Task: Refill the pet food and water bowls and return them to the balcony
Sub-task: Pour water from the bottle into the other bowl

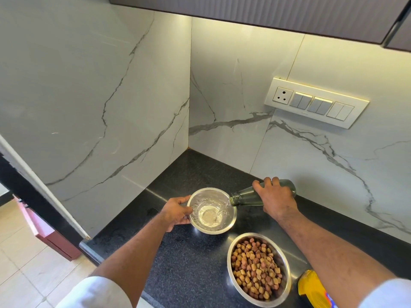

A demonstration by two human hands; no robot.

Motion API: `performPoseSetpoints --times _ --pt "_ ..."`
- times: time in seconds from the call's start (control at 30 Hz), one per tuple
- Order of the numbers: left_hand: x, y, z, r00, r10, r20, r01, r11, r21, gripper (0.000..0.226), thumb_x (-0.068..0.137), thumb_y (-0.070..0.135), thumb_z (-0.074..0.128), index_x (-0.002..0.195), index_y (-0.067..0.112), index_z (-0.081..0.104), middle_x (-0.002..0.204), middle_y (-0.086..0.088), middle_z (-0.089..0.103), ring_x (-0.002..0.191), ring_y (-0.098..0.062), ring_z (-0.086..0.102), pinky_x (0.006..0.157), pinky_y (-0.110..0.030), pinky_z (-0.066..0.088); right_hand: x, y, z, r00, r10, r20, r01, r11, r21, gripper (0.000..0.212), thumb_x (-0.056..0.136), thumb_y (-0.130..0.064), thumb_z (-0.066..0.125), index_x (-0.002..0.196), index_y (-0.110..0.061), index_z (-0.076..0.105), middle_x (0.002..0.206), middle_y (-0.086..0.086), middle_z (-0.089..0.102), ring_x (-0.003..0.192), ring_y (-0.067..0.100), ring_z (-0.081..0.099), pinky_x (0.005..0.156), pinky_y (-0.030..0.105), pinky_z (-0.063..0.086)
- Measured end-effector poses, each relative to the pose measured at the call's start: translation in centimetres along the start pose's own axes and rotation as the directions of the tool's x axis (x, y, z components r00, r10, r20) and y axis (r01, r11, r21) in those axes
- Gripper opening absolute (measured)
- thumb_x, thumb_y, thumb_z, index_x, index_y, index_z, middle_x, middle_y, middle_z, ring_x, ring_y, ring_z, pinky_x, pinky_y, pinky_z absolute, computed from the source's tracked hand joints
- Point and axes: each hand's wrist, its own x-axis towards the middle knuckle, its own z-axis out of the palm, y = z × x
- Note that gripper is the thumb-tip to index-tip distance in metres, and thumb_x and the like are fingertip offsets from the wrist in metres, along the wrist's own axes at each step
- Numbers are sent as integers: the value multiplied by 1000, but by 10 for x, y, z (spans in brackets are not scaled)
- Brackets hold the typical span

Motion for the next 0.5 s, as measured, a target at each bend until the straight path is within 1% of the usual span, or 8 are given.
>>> performPoseSetpoints --times 0.17,0.37,0.5 --pt "0 0 -1 1000 2 7 -2 1000 -7 54 92 -9 65 141 13 59 110 -11 73 78 -18 77 58 -30 62 1 0 1 1000 1 3 -1 1000 1 88 80 -32 84 150 -27 31 139 14 52 130 33 49 84 47 62" --pt "1 -1 -2 1000 4 18 -3 1000 -8 54 92 -9 66 142 12 59 114 -13 73 82 -21 77 63 -33 64 1 0 -1 1000 0 0 0 1000 -12 87 79 -31 84 149 -26 31 138 14 52 129 33 50 83 46 63" --pt "2 0 -2 1000 3 18 -3 1000 0 54 91 -10 66 141 12 60 113 -12 73 83 -21 78 59 -31 63 2 1 0 1000 -2 1 2 1000 -18 88 79 -30 84 149 -26 30 139 14 51 130 34 50 83 47 62"
